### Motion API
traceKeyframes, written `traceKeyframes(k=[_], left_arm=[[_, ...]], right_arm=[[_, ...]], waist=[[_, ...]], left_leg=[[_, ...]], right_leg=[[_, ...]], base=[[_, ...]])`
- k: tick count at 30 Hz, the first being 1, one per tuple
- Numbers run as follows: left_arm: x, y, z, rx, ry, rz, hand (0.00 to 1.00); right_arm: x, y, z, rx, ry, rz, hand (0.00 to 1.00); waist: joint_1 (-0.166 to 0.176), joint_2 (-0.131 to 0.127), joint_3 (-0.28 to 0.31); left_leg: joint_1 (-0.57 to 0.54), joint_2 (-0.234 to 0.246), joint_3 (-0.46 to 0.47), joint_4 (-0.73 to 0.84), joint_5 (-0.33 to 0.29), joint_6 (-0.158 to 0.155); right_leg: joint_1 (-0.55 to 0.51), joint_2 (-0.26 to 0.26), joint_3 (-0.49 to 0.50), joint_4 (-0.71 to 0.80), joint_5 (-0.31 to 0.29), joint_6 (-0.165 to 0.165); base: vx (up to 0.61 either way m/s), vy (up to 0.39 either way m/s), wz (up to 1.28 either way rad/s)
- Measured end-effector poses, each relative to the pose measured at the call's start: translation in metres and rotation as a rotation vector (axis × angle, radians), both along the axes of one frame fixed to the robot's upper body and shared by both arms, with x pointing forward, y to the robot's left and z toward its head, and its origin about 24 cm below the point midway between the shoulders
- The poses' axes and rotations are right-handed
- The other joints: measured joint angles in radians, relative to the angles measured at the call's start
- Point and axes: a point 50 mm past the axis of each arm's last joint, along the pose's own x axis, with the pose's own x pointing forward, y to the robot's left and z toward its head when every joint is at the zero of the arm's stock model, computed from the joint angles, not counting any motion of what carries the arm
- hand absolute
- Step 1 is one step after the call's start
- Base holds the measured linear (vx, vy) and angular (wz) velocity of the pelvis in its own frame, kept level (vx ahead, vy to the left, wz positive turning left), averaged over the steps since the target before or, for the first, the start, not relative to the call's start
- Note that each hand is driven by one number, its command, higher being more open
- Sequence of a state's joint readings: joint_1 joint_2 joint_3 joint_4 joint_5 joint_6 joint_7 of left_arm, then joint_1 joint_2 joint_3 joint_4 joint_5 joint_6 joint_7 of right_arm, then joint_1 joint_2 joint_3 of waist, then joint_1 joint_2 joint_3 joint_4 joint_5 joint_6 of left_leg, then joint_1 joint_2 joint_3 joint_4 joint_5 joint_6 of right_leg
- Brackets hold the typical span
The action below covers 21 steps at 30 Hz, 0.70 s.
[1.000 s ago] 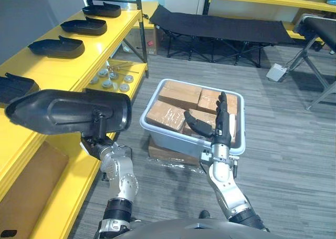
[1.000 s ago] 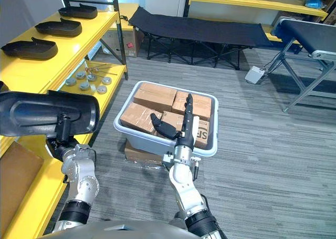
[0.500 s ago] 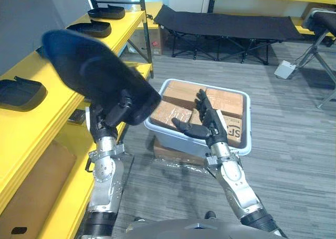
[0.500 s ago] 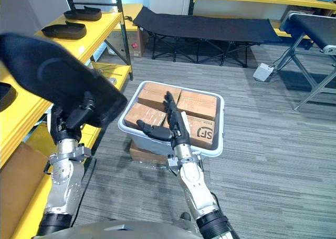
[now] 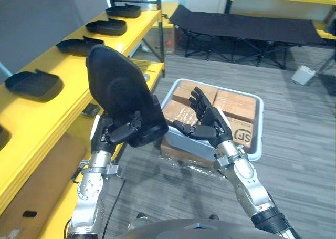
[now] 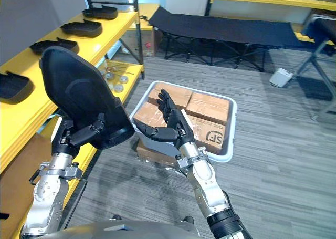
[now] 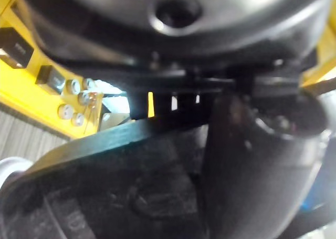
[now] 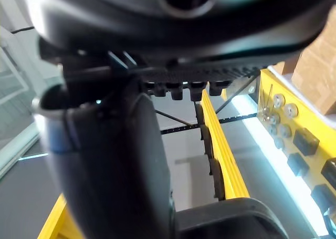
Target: Walk over and take three plastic housings, then place them on the shelf
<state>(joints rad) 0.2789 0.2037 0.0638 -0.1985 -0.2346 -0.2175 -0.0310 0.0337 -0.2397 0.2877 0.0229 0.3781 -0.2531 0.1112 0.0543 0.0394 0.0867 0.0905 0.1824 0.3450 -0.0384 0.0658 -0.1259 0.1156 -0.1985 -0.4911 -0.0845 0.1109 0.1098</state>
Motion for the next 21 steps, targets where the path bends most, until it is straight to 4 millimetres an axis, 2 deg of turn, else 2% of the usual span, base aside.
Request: traceKeyframes(k=[4,7,10,13,16,21], left_arm=[[-0.003,0.012,0.006,0.004,-0.025,0.074,0.0],[-0.012,0.029,0.005,0.013,-0.019,0.174,0.0],[-0.026,0.044,0.0,0.006,0.009,0.27,0.0],[-0.041,0.057,-0.001,-0.025,0.002,0.334,0.0],[-0.053,0.062,-0.005,-0.108,-0.01,0.374,0.0],[-0.06,0.06,-0.007,-0.141,-0.011,0.377,0.0]], right_arm=[[0.001,0.005,0.002,0.011,-0.01,0.024,1.0],[0.003,0.009,0.004,0.009,-0.018,0.039,1.0],[0.003,0.013,0.003,-0.003,-0.004,0.033,1.0],[0.008,0.02,-0.002,0.004,0.034,0.033,1.0],[0.011,0.026,-0.006,-0.032,0.044,0.039,1.0],[0.011,0.035,-0.008,-0.086,0.047,0.07,1.0]], waist=[[0.027,0.01,-0.007],[0.042,0.01,-0.01],[0.075,0.009,-0.01],[0.114,-0.002,-0.017],[0.142,-0.004,-0.018],[0.159,-0.006,-0.018]], left_leg=[[-0.022,-0.003,-0.046,0.0,0.006,0.001],[-0.047,-0.007,-0.085,0.001,0.015,0.0],[-0.047,-0.015,-0.12,0.002,0.015,0.0],[-0.061,-0.031,-0.165,0.002,0.017,0.005],[-0.069,-0.04,-0.19,0.001,0.017,0.004],[-0.073,-0.046,-0.213,0.001,0.016,0.003]], right_leg=[[0.011,0.0,-0.044,0.0,-0.008,0.002],[0.013,0.0,-0.081,0.005,-0.008,0.002],[0.039,-0.004,-0.121,0.005,-0.009,0.002],[0.059,-0.014,-0.169,0.005,-0.016,0.01],[0.068,-0.019,-0.193,0.005,-0.022,0.013],[0.079,-0.021,-0.213,0.005,-0.034,0.018]], base=[[0.02,0.005,0.34],[0.03,0.001,0.34],[0.04,0.009,0.34],[0.01,0.011,0.41],[0.0,0.008,0.27],[0.0,-0.005,0.14]])
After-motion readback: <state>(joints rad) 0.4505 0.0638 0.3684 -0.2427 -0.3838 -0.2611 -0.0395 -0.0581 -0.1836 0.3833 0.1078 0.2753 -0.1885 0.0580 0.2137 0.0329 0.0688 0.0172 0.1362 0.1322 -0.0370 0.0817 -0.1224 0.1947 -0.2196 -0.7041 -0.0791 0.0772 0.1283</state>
